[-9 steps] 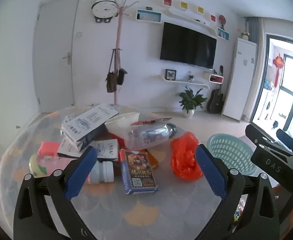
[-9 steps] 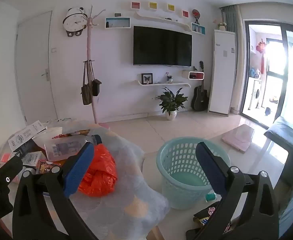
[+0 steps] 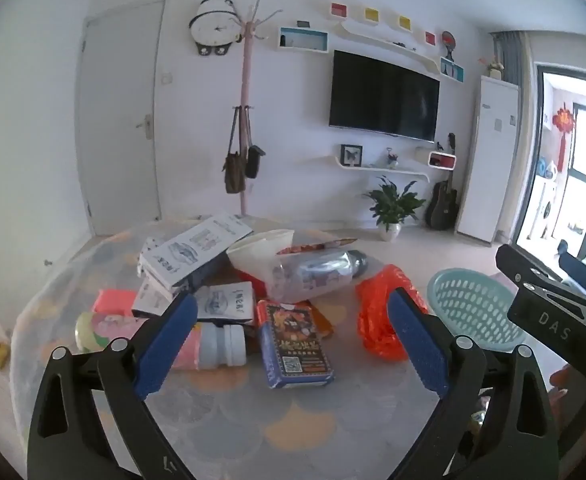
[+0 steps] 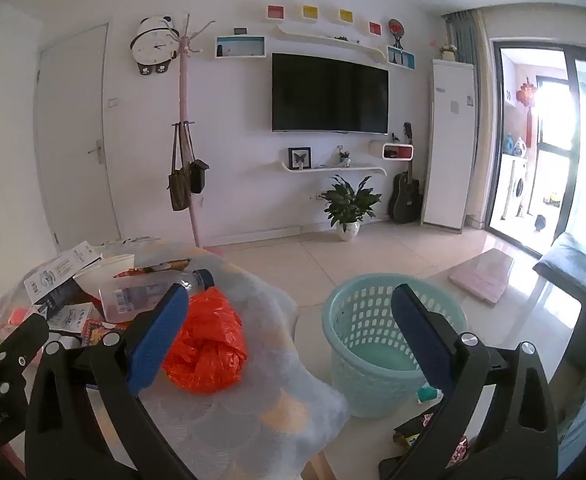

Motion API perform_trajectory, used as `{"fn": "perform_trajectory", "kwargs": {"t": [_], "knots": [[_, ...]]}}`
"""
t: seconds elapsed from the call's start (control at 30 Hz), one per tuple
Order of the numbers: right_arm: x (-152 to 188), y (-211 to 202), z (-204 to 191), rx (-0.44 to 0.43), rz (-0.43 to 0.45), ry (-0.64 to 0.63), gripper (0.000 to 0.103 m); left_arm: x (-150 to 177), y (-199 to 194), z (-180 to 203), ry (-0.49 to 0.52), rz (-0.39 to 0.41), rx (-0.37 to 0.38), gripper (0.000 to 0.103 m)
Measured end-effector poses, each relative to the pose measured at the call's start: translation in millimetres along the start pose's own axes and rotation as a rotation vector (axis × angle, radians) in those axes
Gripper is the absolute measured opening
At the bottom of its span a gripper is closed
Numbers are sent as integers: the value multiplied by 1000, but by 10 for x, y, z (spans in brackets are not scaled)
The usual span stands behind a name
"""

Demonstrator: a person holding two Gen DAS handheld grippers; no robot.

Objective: Collect trash

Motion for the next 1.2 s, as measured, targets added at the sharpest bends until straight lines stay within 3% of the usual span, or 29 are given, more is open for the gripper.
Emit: {"fn": "perform_trajectory", "kwargs": {"t": [0.63, 0.77, 1.2], "knots": [[53, 73, -7, -1, -24, -5, 96, 16, -49, 99, 24, 6, 49, 93], [68, 90, -13, -7, -36, 0, 96, 39, -30, 128, 17, -9, 88, 93], [88, 100, -61, -6, -38, 0, 96, 66, -17, 104, -1, -10, 86, 93]]}}
Point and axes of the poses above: each gripper's, at about its wrist camera, not at the fingertips, and y roughly the way its jaws point, z to its right, x to its underside, the point moved 9 cm from there along y, roughly the way its jaws point, and after that the axes turned 8 degrees about x, right-handed, at the moved point
